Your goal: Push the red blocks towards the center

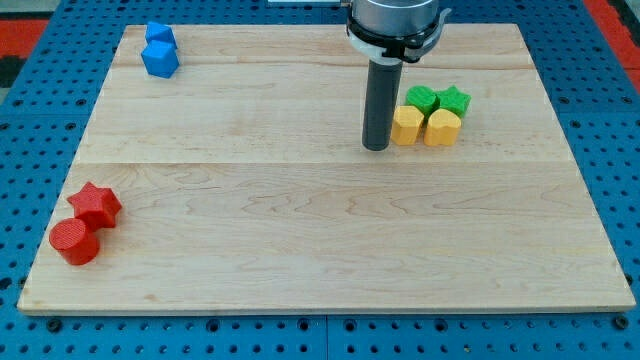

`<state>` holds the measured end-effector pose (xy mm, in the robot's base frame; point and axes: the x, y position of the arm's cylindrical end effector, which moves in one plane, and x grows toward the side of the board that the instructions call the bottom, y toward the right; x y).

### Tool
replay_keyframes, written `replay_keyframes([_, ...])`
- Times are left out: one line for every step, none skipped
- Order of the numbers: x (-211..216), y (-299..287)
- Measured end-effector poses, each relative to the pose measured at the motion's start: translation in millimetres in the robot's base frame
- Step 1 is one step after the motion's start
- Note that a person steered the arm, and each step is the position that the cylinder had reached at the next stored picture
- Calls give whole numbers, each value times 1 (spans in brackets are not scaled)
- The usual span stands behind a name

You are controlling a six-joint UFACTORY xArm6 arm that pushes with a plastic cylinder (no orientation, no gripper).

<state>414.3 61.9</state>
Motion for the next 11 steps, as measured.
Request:
replay_keyframes([0, 0])
replay_keyframes([21, 0])
replay_keyframes([46, -1])
replay_keyframes([67, -35])
replay_keyframes([87, -92])
replay_keyframes([102, -161])
replay_keyframes([129, -219])
replay_keyframes([174, -250])
replay_keyframes([191, -308])
replay_keyframes([174, -334])
replay_keyframes([151, -334])
